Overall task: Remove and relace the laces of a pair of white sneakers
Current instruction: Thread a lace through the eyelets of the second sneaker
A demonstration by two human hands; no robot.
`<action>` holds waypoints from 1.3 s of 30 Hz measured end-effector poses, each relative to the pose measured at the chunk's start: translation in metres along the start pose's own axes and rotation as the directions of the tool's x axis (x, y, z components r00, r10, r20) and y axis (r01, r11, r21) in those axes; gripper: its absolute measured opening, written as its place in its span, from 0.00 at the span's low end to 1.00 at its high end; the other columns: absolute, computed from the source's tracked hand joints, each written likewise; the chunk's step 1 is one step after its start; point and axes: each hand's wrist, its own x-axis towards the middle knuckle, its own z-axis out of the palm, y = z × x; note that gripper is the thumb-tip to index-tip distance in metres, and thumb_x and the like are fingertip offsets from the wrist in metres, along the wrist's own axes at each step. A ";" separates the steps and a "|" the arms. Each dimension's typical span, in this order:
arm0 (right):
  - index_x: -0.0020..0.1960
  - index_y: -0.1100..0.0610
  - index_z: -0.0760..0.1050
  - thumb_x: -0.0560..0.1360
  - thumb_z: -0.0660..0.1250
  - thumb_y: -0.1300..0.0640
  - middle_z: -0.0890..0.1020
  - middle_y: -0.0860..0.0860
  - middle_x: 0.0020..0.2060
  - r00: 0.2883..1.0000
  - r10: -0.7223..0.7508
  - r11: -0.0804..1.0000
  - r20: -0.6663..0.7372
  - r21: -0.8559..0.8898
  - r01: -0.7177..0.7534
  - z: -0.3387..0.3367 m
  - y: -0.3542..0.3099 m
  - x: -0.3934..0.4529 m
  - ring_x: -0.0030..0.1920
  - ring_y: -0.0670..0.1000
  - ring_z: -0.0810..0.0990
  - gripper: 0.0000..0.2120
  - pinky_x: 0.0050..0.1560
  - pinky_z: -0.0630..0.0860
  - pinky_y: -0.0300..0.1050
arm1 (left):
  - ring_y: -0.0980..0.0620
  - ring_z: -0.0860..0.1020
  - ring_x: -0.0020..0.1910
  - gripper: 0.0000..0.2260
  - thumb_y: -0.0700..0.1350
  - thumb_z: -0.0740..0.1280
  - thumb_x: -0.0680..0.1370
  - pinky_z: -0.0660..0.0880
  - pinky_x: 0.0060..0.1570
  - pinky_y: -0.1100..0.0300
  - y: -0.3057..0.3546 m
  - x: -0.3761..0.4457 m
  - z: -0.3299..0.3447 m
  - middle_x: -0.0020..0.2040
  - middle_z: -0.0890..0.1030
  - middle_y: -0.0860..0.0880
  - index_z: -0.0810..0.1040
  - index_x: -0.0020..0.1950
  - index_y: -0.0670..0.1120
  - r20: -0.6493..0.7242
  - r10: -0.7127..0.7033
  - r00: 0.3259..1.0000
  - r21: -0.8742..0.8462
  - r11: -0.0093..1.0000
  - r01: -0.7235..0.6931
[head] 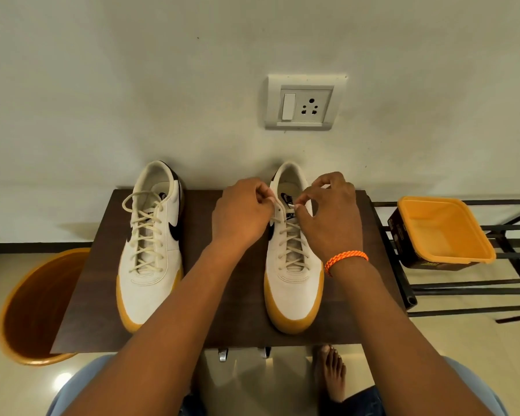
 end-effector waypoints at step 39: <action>0.58 0.49 0.84 0.79 0.72 0.54 0.71 0.46 0.70 0.961 0.116 0.993 0.252 -0.022 -0.114 0.005 -0.014 -0.005 0.71 0.53 0.64 0.08 0.61 0.60 0.51 | 0.56 0.81 0.43 0.03 0.50 0.74 0.80 0.82 0.47 0.52 0.003 -0.007 0.002 0.44 0.83 0.58 0.82 0.47 0.57 0.024 0.085 0.996 0.211 0.973 -0.088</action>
